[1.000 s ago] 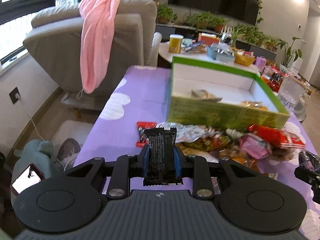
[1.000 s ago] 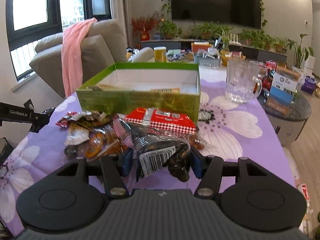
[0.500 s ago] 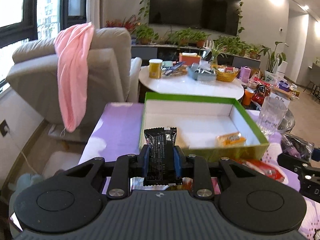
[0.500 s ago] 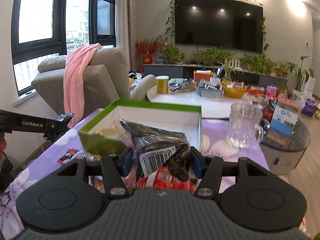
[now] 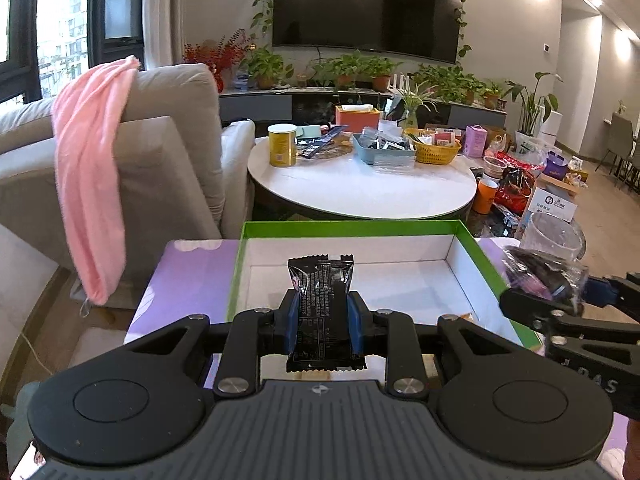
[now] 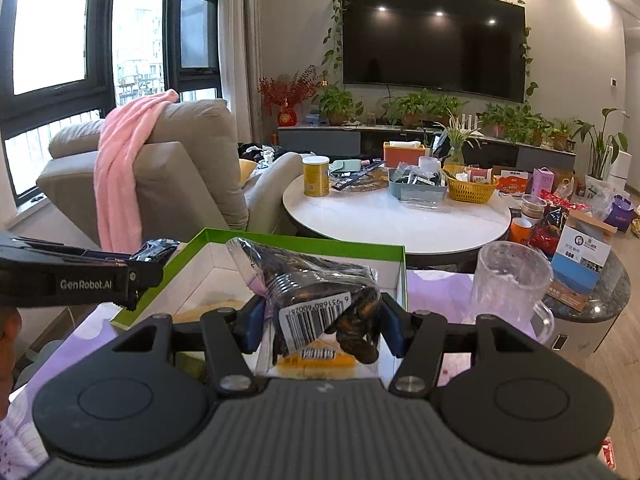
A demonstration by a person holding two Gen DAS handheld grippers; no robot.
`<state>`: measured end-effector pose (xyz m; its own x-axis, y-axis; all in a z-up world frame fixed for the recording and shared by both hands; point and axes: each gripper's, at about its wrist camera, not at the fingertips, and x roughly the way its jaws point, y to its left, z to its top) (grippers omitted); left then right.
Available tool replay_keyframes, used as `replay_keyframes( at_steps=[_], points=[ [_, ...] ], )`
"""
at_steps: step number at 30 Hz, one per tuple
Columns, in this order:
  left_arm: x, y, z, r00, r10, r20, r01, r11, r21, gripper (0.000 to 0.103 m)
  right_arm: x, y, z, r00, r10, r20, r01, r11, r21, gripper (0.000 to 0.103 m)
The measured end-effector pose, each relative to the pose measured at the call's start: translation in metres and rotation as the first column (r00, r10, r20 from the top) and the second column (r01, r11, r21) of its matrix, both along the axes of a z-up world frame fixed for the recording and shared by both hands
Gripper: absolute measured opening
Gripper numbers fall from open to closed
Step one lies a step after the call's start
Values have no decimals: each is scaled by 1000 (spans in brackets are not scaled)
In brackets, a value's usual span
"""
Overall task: Organize snacks
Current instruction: 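Lower both held snacks into the green box and release them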
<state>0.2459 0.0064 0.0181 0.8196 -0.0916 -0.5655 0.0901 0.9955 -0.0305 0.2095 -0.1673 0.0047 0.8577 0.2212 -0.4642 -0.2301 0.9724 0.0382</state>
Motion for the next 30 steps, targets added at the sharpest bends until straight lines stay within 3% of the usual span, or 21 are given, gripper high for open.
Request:
replay_keyframes(
  at_steps=[16, 22, 30],
  points=[
    [46, -7, -29, 996, -16, -82, 16, 1000, -3, 25, 44, 11, -31, 993, -14, -114, 15, 1000, 6, 60],
    [57, -5, -42, 986, -21, -163, 18, 1000, -23, 27, 45, 8, -29, 995, -67, -71, 69, 997, 35, 61],
    [52, -6, -38, 987, -23, -159, 19, 1000, -23, 27, 40, 9, -29, 994, -61, -91, 65, 997, 39, 61]
  ],
)
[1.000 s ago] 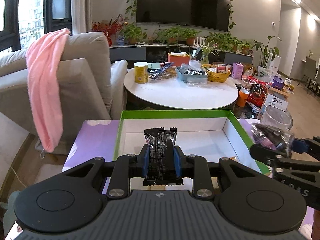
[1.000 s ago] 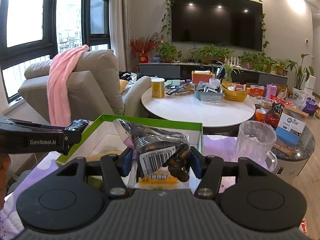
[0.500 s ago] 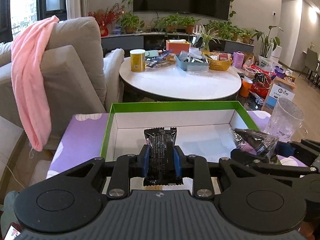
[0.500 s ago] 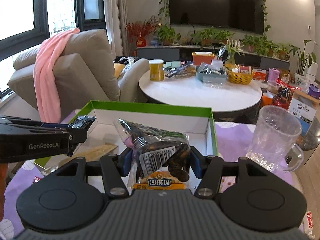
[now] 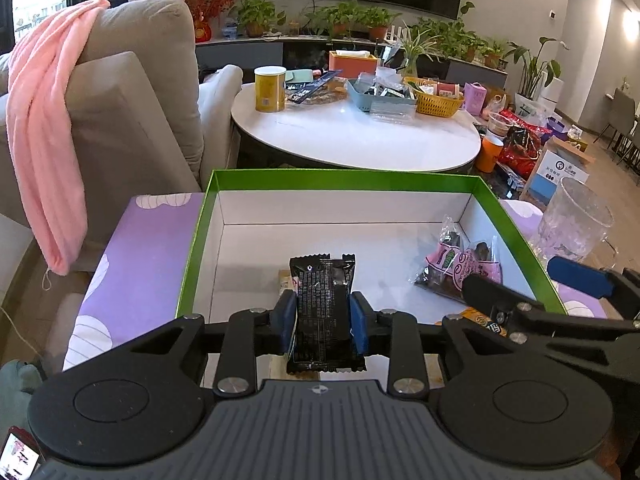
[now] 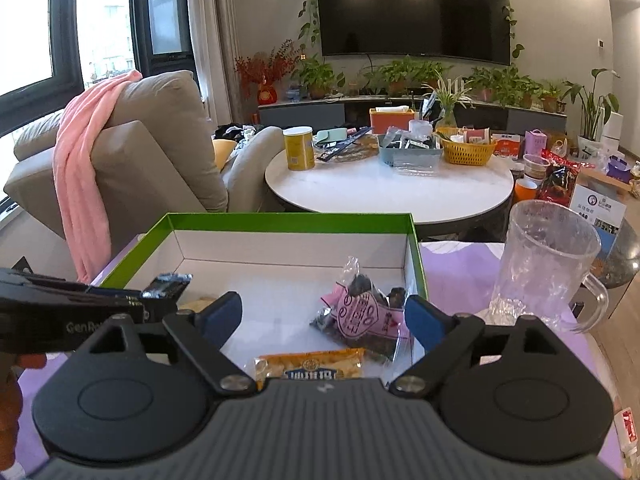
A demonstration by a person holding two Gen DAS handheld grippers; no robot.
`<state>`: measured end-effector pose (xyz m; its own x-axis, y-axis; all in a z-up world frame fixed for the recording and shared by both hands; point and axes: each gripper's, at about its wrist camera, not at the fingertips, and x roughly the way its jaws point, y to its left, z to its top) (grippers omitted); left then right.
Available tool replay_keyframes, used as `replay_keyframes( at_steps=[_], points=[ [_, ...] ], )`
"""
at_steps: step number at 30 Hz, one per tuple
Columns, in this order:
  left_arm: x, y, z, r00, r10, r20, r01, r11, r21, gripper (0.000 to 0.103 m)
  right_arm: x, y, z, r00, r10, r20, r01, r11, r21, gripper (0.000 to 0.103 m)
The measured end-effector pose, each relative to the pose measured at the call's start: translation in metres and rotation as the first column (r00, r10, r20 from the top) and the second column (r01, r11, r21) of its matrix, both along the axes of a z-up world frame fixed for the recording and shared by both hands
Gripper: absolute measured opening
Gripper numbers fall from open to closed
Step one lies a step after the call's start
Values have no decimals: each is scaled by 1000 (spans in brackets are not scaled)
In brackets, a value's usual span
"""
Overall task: Organize snacks
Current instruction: 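Lower both held snacks into the green box and release them, then grasp the red candy with the left tool while the right tool grasps the red bag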
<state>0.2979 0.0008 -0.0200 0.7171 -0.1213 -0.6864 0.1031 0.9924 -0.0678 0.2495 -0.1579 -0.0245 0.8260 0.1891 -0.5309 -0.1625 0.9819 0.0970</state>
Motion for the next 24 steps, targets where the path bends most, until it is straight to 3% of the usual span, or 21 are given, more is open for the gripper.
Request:
replay_keyframes(
  at_steps=[15, 24],
  points=[
    [-26, 9, 19, 999, 32, 38, -33, 999, 9, 27, -21, -1, 4, 1000, 16, -8, -16, 1000, -23, 61],
    [-51, 50, 32, 987, 142, 69, -142, 990, -14, 27, -37, -13, -3, 999, 0, -40, -1, 1000, -13, 61]
  ],
)
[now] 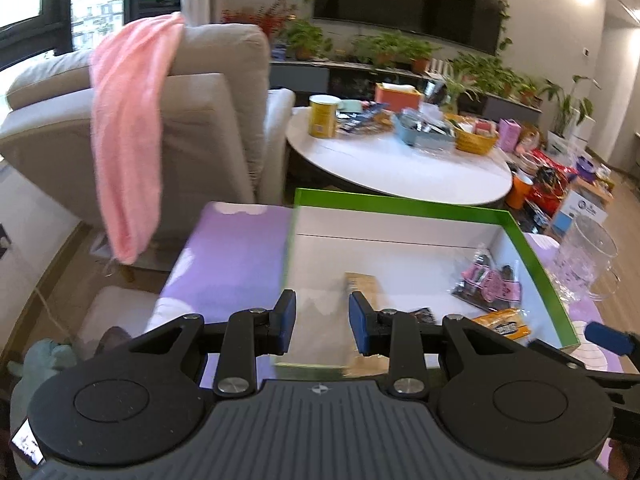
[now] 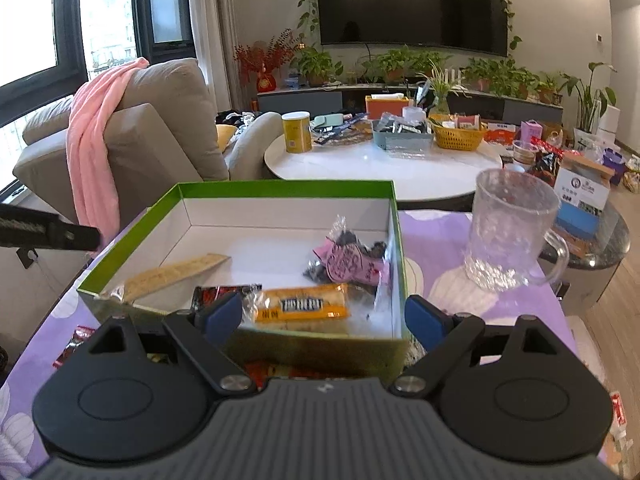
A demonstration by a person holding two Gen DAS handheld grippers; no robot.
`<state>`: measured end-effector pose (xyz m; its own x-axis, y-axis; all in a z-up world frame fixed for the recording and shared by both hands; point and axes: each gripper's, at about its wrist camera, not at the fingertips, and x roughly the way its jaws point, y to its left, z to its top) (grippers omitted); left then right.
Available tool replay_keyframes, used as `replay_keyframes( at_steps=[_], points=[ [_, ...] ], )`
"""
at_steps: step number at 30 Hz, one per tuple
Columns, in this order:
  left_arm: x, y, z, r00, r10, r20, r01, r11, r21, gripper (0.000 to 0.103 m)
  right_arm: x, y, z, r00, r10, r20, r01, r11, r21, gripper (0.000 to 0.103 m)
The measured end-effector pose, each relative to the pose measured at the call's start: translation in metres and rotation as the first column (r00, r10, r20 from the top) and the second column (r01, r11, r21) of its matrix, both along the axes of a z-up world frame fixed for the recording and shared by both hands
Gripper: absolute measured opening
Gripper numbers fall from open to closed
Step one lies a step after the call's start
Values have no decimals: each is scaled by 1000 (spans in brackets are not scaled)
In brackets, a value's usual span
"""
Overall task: Organize snacks
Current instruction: 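Grasp the red candy with the left tool while the right tool grasps the red bag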
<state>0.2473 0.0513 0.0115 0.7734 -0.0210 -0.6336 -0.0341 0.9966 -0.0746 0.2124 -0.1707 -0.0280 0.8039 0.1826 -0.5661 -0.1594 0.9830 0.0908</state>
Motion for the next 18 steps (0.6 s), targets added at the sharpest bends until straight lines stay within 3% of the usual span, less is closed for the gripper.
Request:
replay_keyframes(
  at_steps=[10, 18],
  points=[
    [-20, 49, -27, 989, 137, -56, -139, 990, -24, 27, -15, -11, -11, 999, -19, -29, 19, 1000, 11, 61],
    [-21, 58, -63, 977, 148, -155, -151, 989, -9, 27, -20, -16, -20, 998, -27, -55, 27, 1000, 7, 61]
  ],
)
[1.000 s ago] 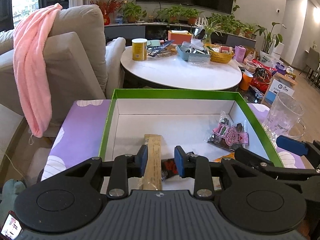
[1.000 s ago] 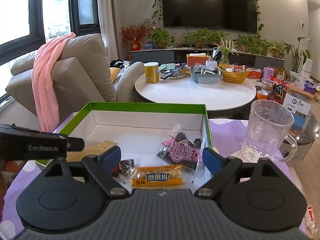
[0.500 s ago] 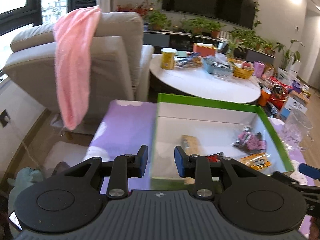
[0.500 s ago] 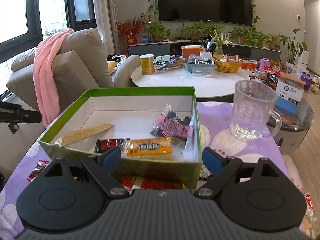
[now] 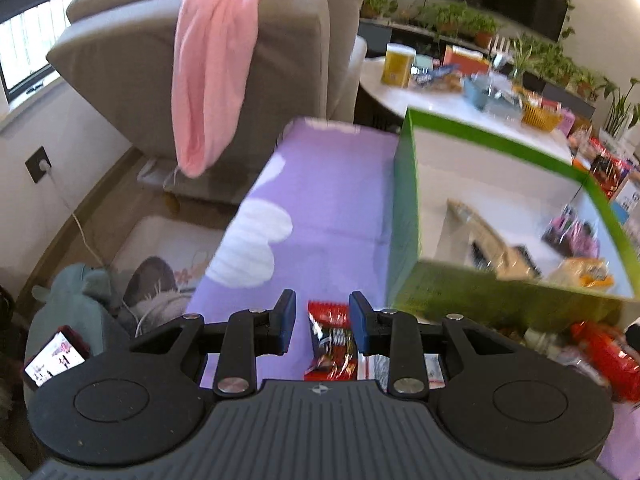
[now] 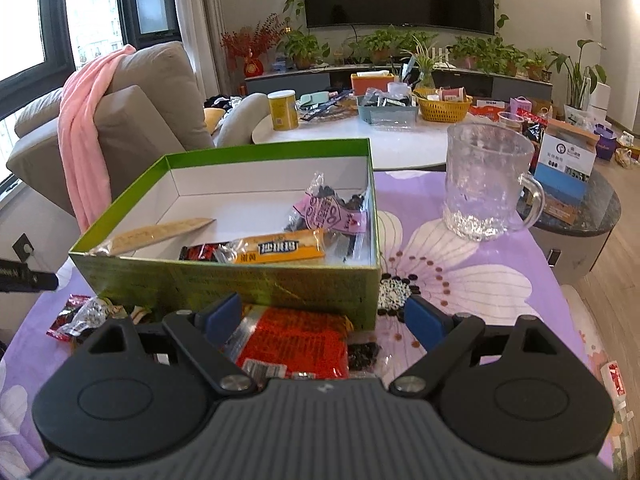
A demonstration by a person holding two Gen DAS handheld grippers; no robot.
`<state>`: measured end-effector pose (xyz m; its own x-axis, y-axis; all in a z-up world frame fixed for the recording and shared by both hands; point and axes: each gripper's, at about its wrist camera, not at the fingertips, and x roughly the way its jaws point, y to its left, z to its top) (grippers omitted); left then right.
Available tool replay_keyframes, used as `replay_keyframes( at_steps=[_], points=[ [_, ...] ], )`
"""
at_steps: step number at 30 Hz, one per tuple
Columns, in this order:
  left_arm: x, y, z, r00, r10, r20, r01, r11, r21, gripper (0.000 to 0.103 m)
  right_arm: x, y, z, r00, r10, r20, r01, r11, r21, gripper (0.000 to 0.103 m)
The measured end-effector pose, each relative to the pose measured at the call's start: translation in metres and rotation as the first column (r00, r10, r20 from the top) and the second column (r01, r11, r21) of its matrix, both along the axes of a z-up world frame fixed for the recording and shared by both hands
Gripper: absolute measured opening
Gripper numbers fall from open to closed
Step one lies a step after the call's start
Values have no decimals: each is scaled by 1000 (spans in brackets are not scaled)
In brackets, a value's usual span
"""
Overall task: Organize snacks
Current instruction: 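Grasp the red candy with the left tool while the right tool grasps the red bag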
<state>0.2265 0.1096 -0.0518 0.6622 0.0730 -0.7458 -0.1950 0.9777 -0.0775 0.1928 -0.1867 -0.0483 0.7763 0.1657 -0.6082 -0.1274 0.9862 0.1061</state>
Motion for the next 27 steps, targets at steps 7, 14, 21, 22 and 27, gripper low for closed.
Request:
replay_keyframes(
  at_steps=[7, 14, 21, 22, 27],
  points=[
    [1, -7, -23, 999, -27, -45, 27, 1000, -3, 27, -5, -7, -4, 1000, 5, -3, -5, 999, 44, 61],
    [-6, -8, -26, 999, -34, -22, 34, 999, -1, 28, -11, 4, -5, 999, 33, -12, -32, 997, 69, 61],
    [-15, -5, -27, 999, -37, -12, 36, 999, -12, 31, -7, 24, -12, 998, 55, -39, -55, 998, 1, 61],
    [-16, -6, -26, 999, -38, -13, 38, 999, -9, 31, -5, 25, -13, 998, 42, -45, -42, 999, -5, 61],
    [-20, -7, -26, 999, -51, -19, 50, 998, -31, 31, 3, 27, -18, 996, 2, -85, -4, 1000, -24, 60]
  ],
)
